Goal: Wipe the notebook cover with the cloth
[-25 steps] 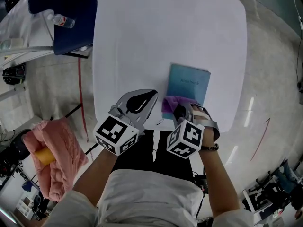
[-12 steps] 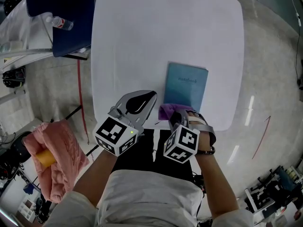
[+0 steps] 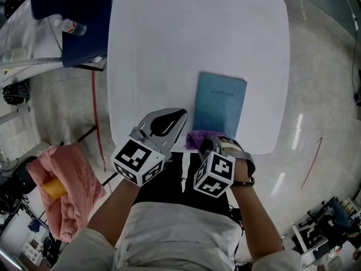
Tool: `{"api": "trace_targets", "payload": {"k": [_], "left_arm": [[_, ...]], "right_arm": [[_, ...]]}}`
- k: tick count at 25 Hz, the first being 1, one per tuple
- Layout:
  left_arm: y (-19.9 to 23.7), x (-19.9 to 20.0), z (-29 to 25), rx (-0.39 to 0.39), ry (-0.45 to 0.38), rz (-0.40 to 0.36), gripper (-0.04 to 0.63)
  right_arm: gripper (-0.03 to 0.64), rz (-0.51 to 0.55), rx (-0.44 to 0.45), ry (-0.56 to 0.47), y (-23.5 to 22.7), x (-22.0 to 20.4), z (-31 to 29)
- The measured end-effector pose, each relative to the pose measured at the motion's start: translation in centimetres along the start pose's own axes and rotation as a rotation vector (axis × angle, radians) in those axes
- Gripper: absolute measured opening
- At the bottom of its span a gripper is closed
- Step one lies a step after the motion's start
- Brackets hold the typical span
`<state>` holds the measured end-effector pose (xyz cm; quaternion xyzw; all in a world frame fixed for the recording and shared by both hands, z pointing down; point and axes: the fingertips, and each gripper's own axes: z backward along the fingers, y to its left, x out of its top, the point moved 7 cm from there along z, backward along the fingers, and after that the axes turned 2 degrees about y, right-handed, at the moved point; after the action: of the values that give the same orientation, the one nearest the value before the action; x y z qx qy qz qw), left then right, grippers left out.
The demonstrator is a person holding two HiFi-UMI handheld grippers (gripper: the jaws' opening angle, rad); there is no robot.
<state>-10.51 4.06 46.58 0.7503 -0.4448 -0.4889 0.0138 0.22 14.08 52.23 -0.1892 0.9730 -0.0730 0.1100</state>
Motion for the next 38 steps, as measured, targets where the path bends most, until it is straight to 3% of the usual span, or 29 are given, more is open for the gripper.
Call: {"api": "trace_targets", "payload": {"k": [27,34,38], "left_arm": [[-0.9,1.2,0.6,0.027,-0.004,-0.020,0.000],[-1.6,3.7,0.8,0.033,-0.023,-0.059,0.000],[-2.0,6.0,1.2,0.034,-0.049,-0.091,0.000]], "right_arm": [[0.112,-0.022,0.005,-0.111,-0.5,-0.8,1.6],[0.114,-0.046,-0.071,-0.148,-2.2,-1.5,4.2],[0.113,-0.128,-0.094,-0.213,-3.5,-2.0,6.8]]}}
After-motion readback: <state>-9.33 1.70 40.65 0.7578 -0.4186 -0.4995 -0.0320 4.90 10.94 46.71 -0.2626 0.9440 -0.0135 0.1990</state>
